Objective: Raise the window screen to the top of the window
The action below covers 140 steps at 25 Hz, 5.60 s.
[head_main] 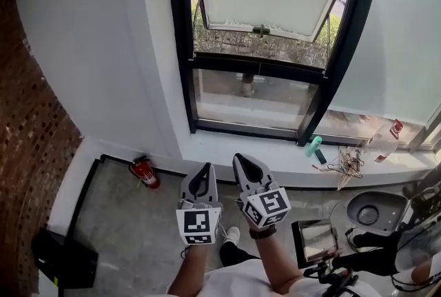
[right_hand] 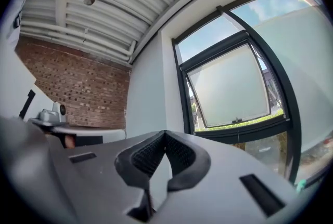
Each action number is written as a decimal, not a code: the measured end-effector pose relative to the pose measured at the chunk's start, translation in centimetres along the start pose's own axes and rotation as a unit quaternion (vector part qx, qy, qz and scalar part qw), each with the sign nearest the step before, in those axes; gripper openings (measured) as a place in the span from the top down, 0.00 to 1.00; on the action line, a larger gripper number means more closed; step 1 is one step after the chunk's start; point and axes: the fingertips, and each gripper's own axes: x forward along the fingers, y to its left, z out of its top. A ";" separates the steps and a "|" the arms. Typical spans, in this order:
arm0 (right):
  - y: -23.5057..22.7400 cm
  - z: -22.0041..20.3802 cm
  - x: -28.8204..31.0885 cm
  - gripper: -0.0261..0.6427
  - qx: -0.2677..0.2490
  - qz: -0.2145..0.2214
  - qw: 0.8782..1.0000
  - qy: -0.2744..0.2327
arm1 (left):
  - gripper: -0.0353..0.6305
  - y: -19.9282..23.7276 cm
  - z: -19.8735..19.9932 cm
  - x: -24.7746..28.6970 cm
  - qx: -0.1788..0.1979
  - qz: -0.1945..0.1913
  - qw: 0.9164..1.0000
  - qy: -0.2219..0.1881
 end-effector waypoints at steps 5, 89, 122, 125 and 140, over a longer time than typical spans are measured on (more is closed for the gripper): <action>-6.2 3.2 8.5 0.96 -0.003 -0.001 0.999 -0.042 | 0.95 0.9 1.3 9.8 0.030 -0.026 0.999 -0.009; -56.3 -5.7 33.1 0.96 -0.012 -0.176 0.981 0.078 | 0.78 -2.3 -17.3 70.0 0.485 -0.225 0.825 0.180; -55.2 -46.5 37.3 0.80 0.143 -0.104 0.925 0.337 | 0.86 -2.3 -17.1 70.1 0.538 -0.184 0.807 0.158; -54.8 -48.0 38.3 0.81 0.149 -0.106 0.915 0.359 | 0.86 -2.2 -17.0 69.9 0.522 -0.194 0.816 0.158; -53.0 -48.9 34.3 0.96 0.162 -0.098 0.909 0.371 | 0.86 -2.1 -15.9 69.7 0.497 -0.206 0.826 0.168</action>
